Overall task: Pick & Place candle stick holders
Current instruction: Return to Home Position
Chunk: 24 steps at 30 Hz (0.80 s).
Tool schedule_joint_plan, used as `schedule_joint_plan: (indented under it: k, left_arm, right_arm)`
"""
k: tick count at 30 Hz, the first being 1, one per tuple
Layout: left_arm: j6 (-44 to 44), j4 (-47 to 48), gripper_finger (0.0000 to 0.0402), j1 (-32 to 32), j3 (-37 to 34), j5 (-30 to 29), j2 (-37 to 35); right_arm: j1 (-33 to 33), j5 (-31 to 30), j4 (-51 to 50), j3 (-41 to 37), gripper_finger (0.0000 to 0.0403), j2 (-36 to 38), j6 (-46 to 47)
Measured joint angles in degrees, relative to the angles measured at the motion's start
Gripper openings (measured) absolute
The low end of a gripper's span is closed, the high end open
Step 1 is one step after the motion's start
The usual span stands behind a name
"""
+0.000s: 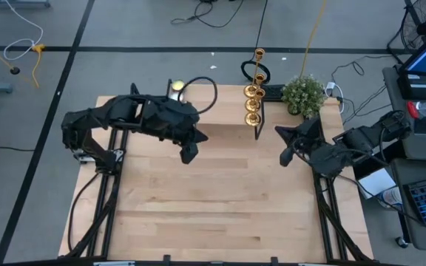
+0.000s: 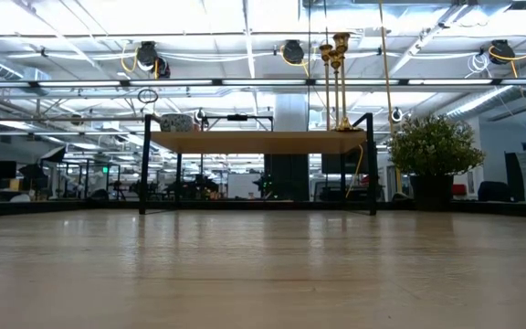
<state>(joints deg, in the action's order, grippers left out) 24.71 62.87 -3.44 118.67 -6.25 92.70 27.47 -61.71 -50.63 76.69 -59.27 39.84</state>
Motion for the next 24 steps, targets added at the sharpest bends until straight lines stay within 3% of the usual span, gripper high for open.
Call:
schedule_joint_plan:
  k: [9,24]
  left_arm:
    - [3.8,-5.3,0.0,4.9,0.0,-2.8,-1.3]
    - [7.4,-11.0,0.0,9.3,0.0,-2.7,-1.4]
  right_arm:
    - [-4.7,3.7,-9.1,-1.4,0.0,7.6,-3.0]
    - [-11.2,23.4,14.9,-26.4,0.0,32.7,-22.1]
